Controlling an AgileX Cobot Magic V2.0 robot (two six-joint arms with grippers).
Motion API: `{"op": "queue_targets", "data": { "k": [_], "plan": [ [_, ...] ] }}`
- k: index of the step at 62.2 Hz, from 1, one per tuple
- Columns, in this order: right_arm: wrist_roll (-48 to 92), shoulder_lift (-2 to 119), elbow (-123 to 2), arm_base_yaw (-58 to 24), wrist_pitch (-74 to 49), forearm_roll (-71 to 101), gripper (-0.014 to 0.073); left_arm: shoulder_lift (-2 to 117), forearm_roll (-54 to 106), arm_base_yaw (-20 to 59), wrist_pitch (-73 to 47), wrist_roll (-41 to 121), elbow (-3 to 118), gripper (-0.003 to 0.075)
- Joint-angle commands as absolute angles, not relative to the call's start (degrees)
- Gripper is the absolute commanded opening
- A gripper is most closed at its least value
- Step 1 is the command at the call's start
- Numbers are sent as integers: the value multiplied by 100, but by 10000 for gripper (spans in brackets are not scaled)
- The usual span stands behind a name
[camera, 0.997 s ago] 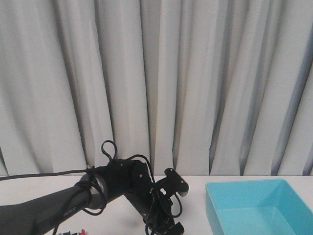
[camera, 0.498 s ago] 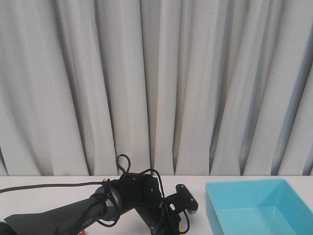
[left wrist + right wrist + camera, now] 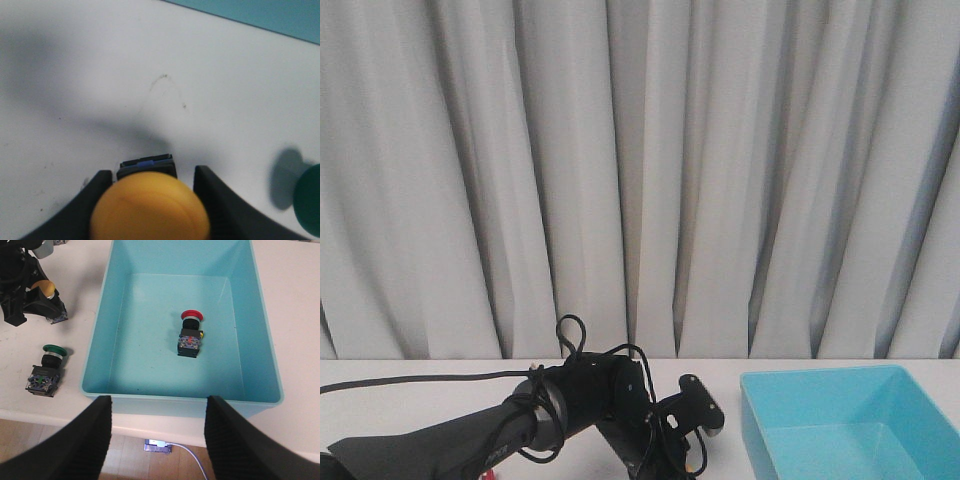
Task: Pick red and yellow buttons and place in box
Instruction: 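Reach the left gripper to the yellow button and grasp it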
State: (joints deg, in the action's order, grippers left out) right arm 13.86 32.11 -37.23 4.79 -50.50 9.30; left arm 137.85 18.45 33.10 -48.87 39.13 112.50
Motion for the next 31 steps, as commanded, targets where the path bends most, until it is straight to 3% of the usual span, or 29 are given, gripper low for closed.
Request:
{"op": "queue_targets", "data": {
  "k": [1,14,31],
  "plan": [
    [1433,3227,-3869,493,-4746,974,401,13394,1981,3315,-4774,3911,11438,291],
    [1433,3227,-3869,493,-4746,974,401,13394,1981,3315,-4843,3911,11438,232],
    [1433,3227,-3869,493,-4746,974,401,13354,1981,3315,-5138,3900,11438,227]
  ]
}}
